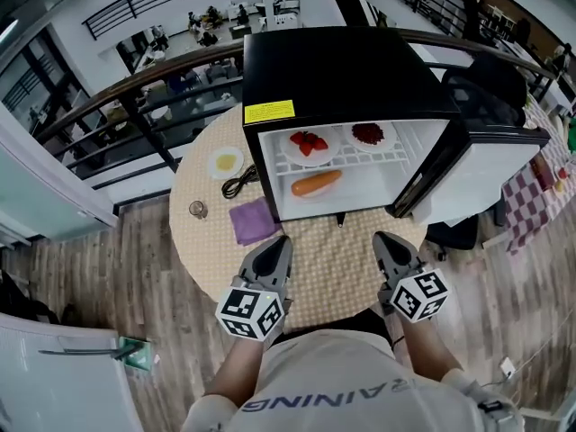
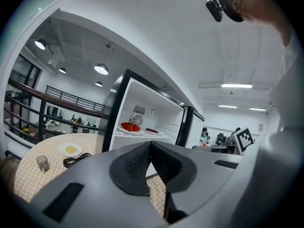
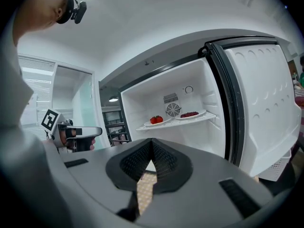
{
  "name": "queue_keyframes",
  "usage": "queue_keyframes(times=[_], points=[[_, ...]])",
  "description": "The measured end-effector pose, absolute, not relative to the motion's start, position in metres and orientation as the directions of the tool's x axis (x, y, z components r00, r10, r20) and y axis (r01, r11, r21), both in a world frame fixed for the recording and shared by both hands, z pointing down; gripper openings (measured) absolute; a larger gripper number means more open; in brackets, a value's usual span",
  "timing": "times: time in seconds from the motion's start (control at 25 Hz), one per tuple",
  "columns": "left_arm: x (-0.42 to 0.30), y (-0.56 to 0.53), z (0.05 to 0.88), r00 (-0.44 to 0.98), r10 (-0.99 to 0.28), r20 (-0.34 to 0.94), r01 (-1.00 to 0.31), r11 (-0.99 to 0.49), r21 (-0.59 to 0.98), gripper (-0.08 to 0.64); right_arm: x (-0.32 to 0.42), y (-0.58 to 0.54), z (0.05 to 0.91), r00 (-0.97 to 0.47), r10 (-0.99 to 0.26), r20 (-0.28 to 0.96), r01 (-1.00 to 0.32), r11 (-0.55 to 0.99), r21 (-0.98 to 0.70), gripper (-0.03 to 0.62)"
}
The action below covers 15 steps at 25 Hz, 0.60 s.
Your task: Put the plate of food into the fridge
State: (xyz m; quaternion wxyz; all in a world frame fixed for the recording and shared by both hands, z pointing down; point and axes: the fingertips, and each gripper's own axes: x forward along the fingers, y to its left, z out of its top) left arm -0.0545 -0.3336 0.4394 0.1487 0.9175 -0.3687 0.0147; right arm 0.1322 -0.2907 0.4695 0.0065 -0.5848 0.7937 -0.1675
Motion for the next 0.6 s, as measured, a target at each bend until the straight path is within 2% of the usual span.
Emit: queue_keyframes(times=[0.6], points=[[-0.039, -0.333, 0.446, 0.764, -0.627, 0.153, -0.643, -0.719, 0.262, 0.009, 0.129, -0.285, 0.469, -0.319, -0.929, 0.186, -0.928, 0.266, -0.261, 0.023]])
